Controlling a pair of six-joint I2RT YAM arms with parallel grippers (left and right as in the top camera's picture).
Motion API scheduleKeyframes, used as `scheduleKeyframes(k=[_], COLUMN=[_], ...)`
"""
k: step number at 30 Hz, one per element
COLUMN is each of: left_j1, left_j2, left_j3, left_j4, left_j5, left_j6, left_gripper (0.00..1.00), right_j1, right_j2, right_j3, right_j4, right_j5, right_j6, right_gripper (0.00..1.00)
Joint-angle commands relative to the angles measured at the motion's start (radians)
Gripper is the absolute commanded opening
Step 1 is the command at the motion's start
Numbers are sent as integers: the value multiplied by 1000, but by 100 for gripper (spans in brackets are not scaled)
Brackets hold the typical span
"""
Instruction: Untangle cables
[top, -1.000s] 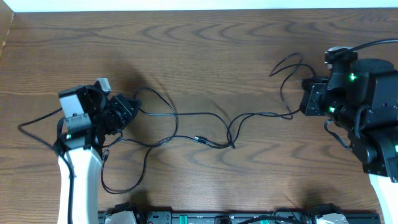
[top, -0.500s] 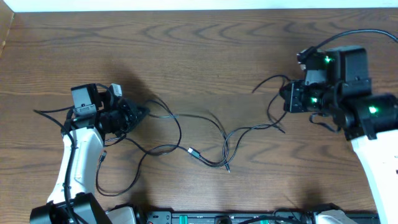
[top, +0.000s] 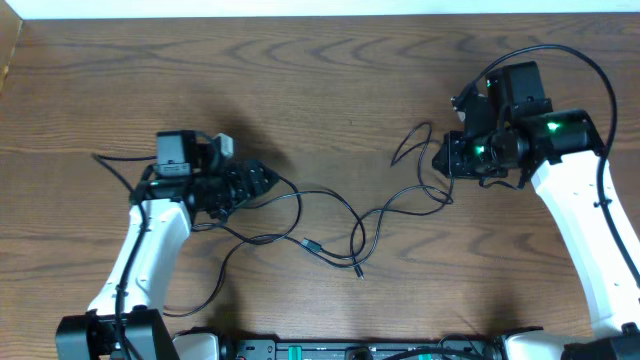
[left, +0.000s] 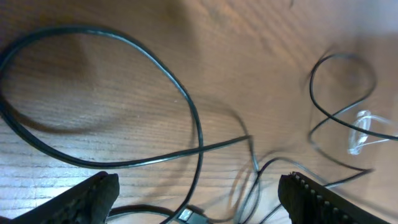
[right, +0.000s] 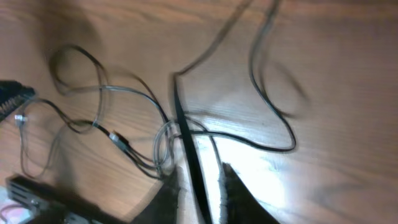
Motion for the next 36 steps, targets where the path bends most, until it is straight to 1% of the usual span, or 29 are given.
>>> scheduleKeyframes(k=[1, 3, 4, 5, 6, 10, 14, 23, 25, 27, 30, 31, 33, 36], left_j1=[-66, -96, -108, -120, -130, -156, -178, -200, -200, -200, -200, -200, -200, -200], left_j2=[8, 8, 8, 8, 8, 8, 8, 8, 8, 8, 8, 8, 8, 8], left_j3=[5, 5, 5, 5, 5, 5, 5, 5, 5, 5, 5, 5, 5, 5], left_j4=[-16, -24, -27, -28, -29, -31, -32, -31, -31, -31, -31, -31, -32, -36], left_j5=[-145, -194, -214, -232, -239, -238, -238, -238, -238, -238, -245, -272, -360, -453], left_j6=[21, 21, 21, 21, 21, 21, 21, 21, 21, 21, 21, 21, 20, 20], left_gripper=[87, 87, 87, 87, 88, 87, 87, 88, 91, 92, 92, 92, 92, 93], right_j1=[3, 7, 10, 11, 11, 24, 68, 223, 261, 295, 340, 354, 385, 424], right_j2=[35, 53, 60, 69, 74, 98, 116, 126, 127, 131, 143, 145, 153, 163], right_j3=[12, 11, 11, 11, 11, 11, 10, 3, 3, 3, -9, -18, -50, -95], right_j4=[-15, -21, -24, -26, -27, -29, -28, 3, 21, 42, 90, 111, 166, 218], right_j5=[40, 40, 40, 39, 40, 39, 35, 36, 36, 40, 40, 40, 40, 40], right_j6=[2, 2, 2, 2, 2, 2, 23, 53, 59, 103, 188, 216, 280, 318], right_gripper=[42, 55, 64, 68, 69, 70, 69, 69, 68, 67, 62, 58, 47, 41])
